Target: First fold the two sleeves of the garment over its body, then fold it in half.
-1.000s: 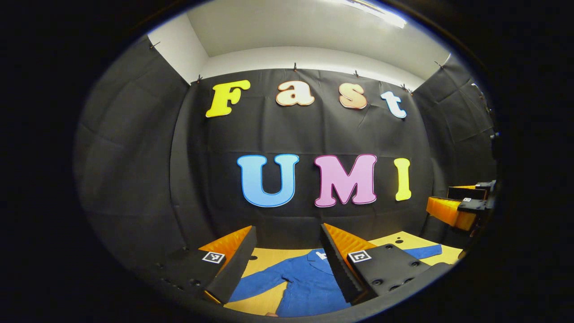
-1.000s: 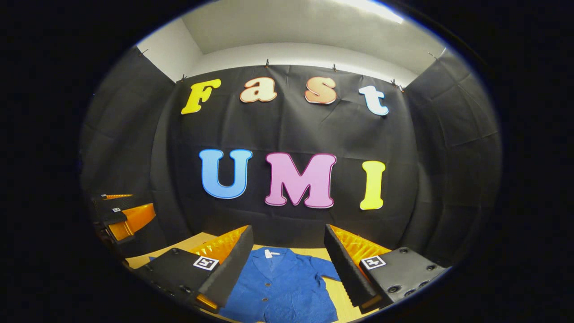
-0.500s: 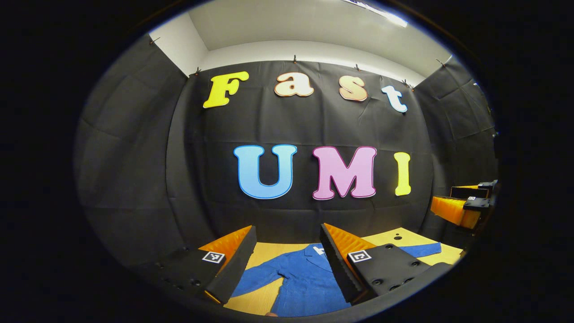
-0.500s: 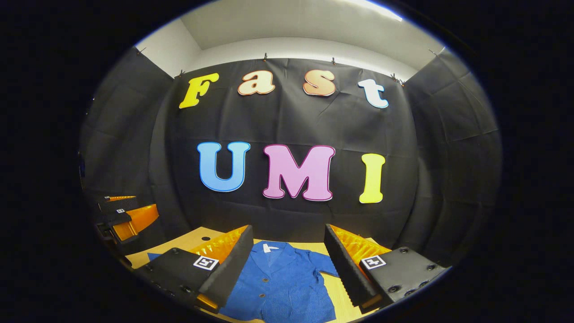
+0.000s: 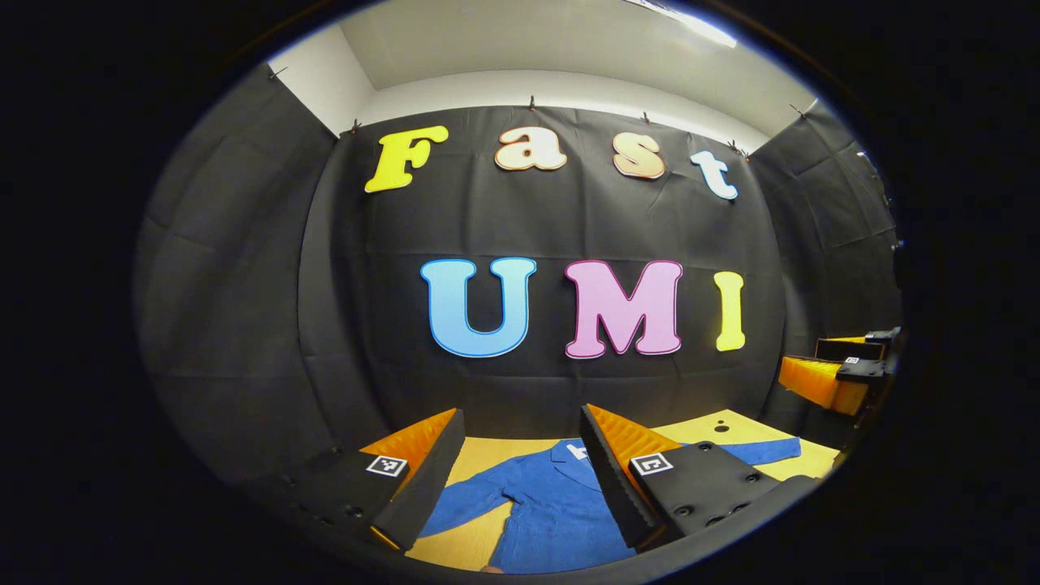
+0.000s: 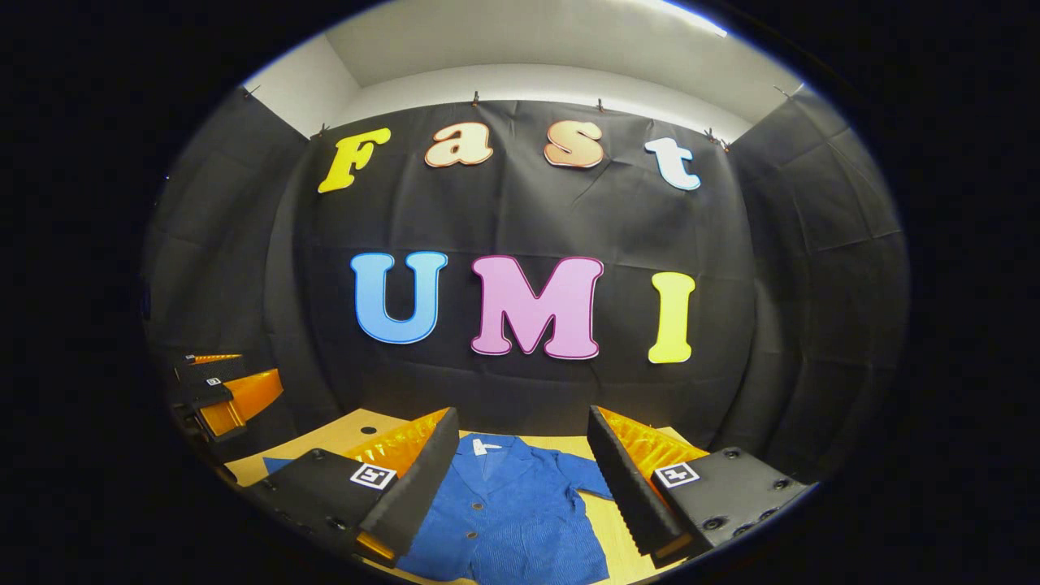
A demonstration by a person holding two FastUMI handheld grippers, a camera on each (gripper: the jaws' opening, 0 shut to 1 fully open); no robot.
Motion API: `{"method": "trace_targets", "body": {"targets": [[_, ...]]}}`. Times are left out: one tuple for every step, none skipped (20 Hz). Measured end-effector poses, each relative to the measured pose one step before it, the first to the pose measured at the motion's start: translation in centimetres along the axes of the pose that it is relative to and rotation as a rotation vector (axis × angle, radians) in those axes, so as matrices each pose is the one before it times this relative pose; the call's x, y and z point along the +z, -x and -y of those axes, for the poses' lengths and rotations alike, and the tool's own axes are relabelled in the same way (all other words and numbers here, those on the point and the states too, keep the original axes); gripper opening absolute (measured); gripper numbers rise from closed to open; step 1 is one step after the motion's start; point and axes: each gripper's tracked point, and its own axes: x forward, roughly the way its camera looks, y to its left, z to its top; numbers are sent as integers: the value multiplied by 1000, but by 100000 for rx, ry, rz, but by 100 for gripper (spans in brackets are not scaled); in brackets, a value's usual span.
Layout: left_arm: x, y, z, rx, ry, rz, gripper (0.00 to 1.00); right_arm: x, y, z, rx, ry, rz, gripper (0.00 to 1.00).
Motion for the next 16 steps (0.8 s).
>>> {"method": "trace_targets", "body": {"targets": [[-65, -81, 144, -278, -257, -5, 82, -108, -11, 60, 33, -227, 21, 96], [-29, -33, 103, -62, -614, 66, 82, 2, -81, 100, -115, -154, 131, 96], [87, 6, -74, 412, -626, 342, 82, -59, -76, 22, 33, -229, -38, 95], [86, -2, 83, 199, -245, 395, 82, -102, -39, -2, 281, -215, -275, 95], [-178, -46, 211, 44, 268, -255, 82, -93, -78, -71, 494, -162, -468, 95], [-64, -89, 67, -21, 477, -364, 82, -61, -185, 74, 79, -165, -370, 99], [-199, -21, 171, -186, 802, -483, 82, -24, -89, 102, -8, -515, -168, 99], [9, -21, 90, -222, 988, -411, 82, 156, -128, -21, -254, -507, 187, 96], [-62, -12, -92, 24, 749, -317, 82, 114, -102, -8, -198, -129, 318, 96], [14, -31, -80, -68, 707, -326, 82, 86, -134, -5, -56, -14, 183, 96], [-120, -9, -176, 320, 118, -163, 82, -161, -88, -74, 339, 137, -15, 96], [6, -135, -265, 823, -309, -85, 82, -121, -97, -106, 393, 323, -367, 96], [-137, -30, -290, 815, -285, -275, 82, -231, -48, -90, 381, 279, -755, 96], [-93, 52, -99, 627, 151, -348, 82, -234, -43, -22, 419, -122, -945, 96], [-174, -22, 2, 196, 452, -384, 82, -127, -48, -72, 143, -351, -570, 96], [-144, 35, 122, -253, 790, -466, 82, -206, -35, -7, 10, -515, -495, 96]]}}
